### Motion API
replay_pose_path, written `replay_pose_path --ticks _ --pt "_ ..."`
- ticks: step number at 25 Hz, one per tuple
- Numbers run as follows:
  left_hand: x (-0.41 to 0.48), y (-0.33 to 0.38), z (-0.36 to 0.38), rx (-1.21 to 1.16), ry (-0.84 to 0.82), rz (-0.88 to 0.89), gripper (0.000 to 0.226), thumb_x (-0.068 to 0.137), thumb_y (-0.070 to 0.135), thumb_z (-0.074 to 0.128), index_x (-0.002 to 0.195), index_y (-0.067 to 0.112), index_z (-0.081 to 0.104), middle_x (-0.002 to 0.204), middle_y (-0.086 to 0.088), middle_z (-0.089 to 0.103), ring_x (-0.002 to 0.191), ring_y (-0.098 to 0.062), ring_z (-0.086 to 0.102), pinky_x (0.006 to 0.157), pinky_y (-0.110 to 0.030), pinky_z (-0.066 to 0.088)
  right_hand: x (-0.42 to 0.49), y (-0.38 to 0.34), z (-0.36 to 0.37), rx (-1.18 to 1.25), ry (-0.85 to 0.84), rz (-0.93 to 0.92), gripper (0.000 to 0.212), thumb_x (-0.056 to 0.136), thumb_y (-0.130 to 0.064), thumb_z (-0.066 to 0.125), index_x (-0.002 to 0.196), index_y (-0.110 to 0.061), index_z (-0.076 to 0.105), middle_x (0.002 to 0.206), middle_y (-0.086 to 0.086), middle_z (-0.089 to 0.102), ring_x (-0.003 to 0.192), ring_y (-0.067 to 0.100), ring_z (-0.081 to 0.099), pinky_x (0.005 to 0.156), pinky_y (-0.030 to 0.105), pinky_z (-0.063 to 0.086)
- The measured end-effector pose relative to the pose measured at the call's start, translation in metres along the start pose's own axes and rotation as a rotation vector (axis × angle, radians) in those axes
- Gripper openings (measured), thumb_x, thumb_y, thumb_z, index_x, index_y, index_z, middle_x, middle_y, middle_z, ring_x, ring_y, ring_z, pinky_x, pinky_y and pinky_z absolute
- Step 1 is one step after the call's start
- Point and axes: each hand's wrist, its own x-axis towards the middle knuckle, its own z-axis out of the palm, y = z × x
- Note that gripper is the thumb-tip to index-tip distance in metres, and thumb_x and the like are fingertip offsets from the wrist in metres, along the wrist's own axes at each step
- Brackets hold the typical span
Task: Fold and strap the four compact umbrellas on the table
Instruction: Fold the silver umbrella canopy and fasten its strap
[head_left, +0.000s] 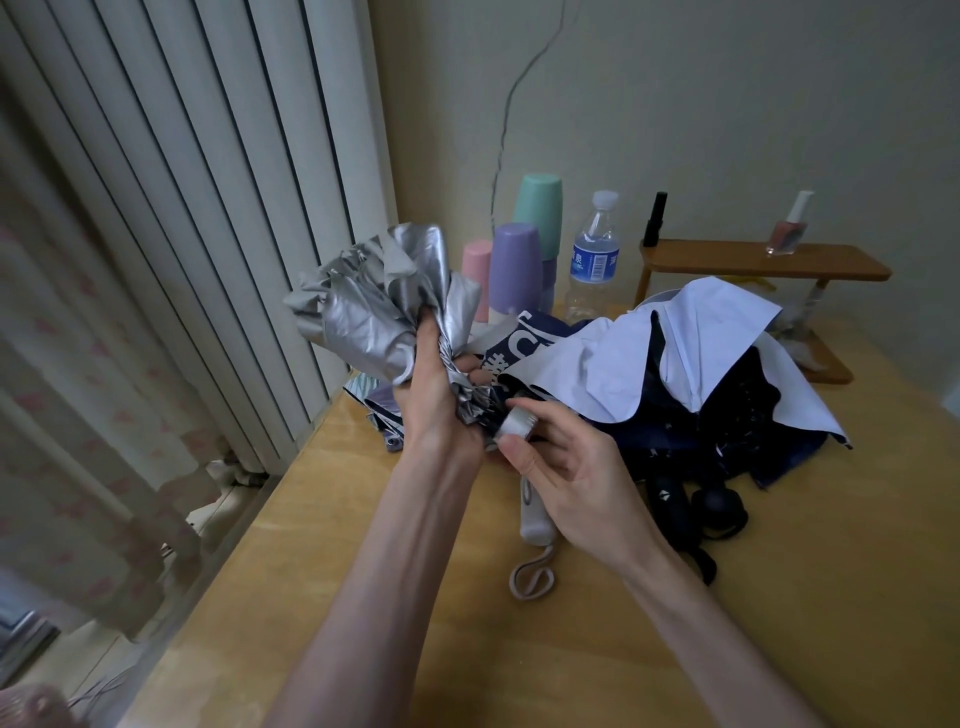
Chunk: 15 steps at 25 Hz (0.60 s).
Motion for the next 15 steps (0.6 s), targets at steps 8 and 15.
replay_pose_path --ticks 8,15 --pt "-0.005 -0.008 0.003 -0.002 -0.058 -0.016 0.024 0.105 0.034 0.064 0.090 0.017 0.057 0.054 0.007 0.042 0.039 -0.002 0.040 0.038 -0.015 0.036 0.003 -0.004 -0.008 -0.112 -0.034 -0.033 0.043 0.091 -0.044 0.068 0.133 -0.040 0.063 0.113 -0.008 0.079 0.111 0.008 0.073 0.099 0.030 0.058" --pt "-0.010 -0.015 0.005 0.011 -0.107 -0.030 0.023 0.106 0.034 0.062 0.094 0.015 0.064 0.057 0.007 0.043 0.041 -0.002 0.042 0.041 -0.015 0.038 0.004 -0.002 -0.007 -0.082 0.023 -0.038 0.040 0.093 -0.023 0.073 0.125 -0.044 0.063 0.112 -0.023 0.077 0.110 0.004 0.073 0.096 0.022 0.057"
